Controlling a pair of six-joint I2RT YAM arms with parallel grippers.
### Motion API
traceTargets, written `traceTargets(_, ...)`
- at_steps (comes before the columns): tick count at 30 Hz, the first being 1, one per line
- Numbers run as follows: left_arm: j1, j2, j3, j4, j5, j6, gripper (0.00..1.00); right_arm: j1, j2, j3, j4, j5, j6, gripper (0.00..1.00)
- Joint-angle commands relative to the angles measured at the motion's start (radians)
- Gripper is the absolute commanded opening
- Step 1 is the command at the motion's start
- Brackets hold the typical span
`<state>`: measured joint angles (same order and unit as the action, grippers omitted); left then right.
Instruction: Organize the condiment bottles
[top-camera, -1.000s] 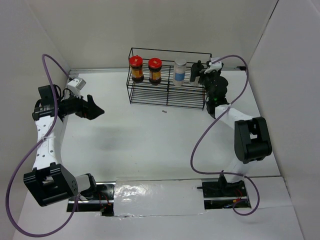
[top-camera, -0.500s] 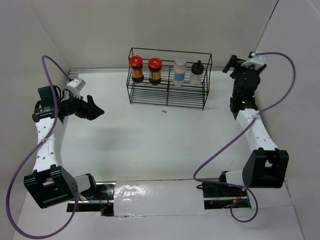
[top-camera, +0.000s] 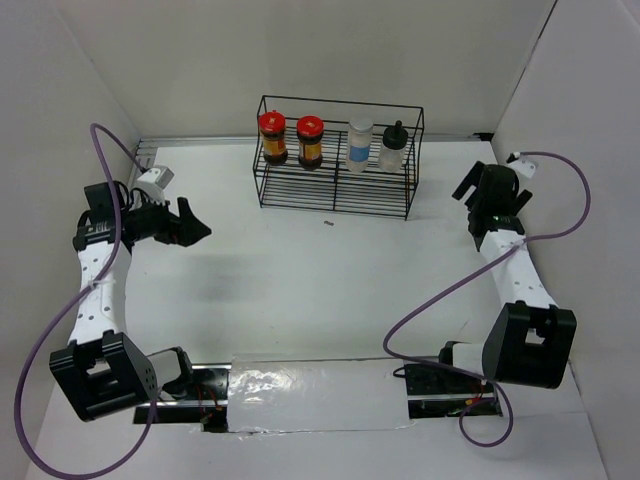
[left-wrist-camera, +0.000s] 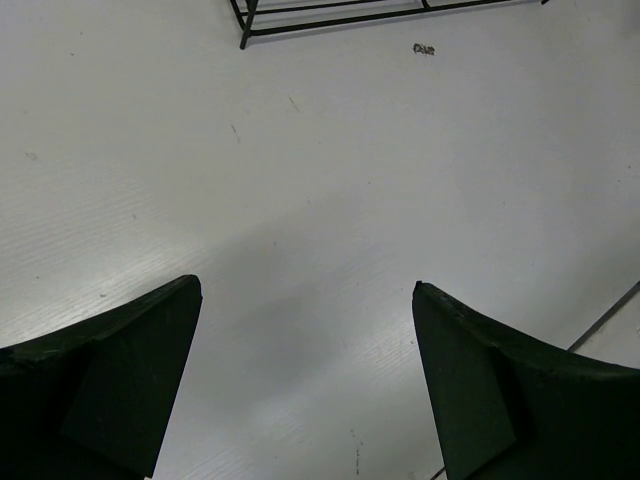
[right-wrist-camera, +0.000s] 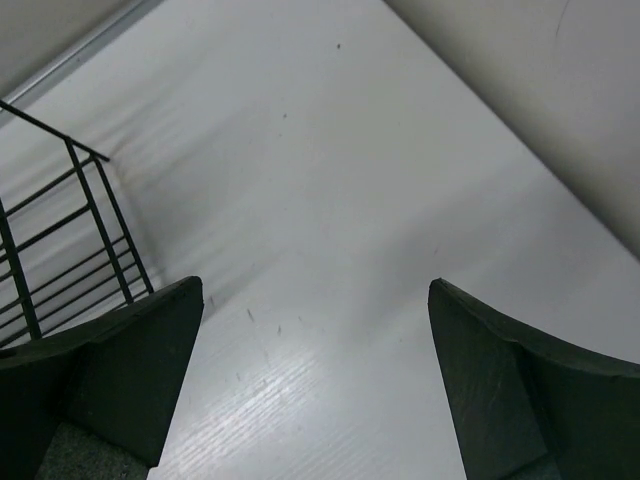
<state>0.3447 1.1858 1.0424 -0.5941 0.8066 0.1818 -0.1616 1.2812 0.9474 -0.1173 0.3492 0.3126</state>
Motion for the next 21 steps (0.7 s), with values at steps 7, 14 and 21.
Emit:
traceTargets(7, -0.026, -0.037, -0.033, 0.045, 0.014, -0.030, 0.99, 0.004, -0.031, 0.048, -0.146, 0.030, 0.197, 1.00)
traceTargets(14, -0.035, -0.041, -0.039, 0.043, 0.008, -0.025, 0.99, 0.004, -0.062, 0.036, -0.127, 0.011, 0.201, 1.00)
traceTargets(21, -0.042, -0.038, -0.038, 0.040, 0.013, -0.022, 0.99, 0.004, -0.103, 0.021, -0.084, 0.019, 0.204, 1.00)
